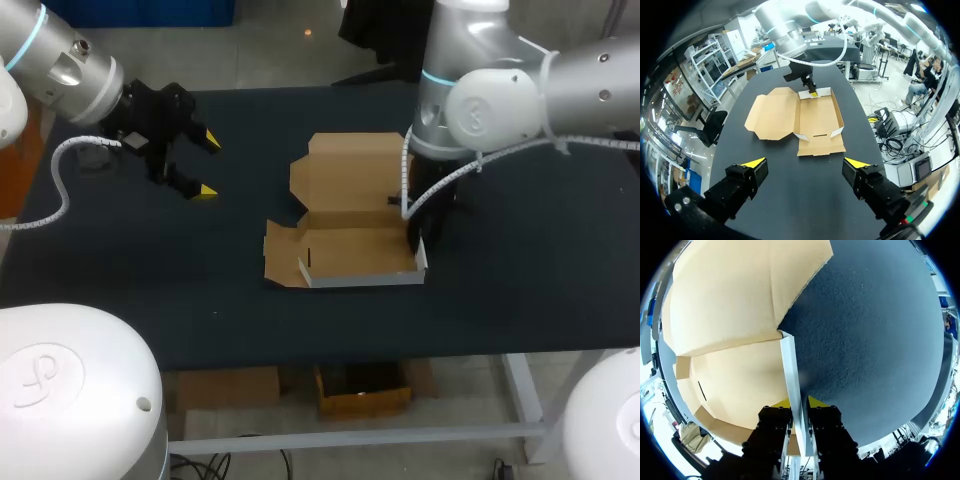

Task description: Assemble the packaging by folding the flat box into shape, placing the metal phone stand inside, and closing the box properly

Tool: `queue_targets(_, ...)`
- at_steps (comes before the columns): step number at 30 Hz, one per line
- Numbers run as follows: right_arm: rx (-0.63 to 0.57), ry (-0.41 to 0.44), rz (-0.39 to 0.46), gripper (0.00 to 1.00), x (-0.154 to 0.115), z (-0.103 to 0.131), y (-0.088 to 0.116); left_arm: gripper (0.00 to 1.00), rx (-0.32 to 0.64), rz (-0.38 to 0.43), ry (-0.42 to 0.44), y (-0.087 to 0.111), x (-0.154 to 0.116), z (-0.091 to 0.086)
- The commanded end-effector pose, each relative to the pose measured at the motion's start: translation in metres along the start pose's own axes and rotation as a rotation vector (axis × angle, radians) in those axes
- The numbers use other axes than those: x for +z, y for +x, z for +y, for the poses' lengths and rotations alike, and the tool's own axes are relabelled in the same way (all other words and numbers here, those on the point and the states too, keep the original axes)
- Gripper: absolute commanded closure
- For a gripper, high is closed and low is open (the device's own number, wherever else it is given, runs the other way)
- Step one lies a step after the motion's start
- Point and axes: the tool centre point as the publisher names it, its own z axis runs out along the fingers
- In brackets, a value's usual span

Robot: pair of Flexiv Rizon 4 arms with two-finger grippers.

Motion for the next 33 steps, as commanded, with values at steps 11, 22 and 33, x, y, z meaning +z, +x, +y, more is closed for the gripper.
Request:
queue_targets(11, -0.023, -0.073, 0.014, 0.85, 0.006, 0.0, -0.002, 0.0, 0.0, 0.001, -0.001, 0.0, 0.0, 0.0)
queue_targets(22, -0.044, -0.113, -0.007, 0.95, 0.003, 0.004, 0.002, 0.0, 0.0, 0.001, -0.001, 0.0, 0.0, 0.0)
queue_targets(33, -0.052, -0.114, -0.01, 0.88, 0.006, 0.011, 0.002, 0.0, 0.0, 0.001, -0.001, 0.0, 0.0, 0.0)
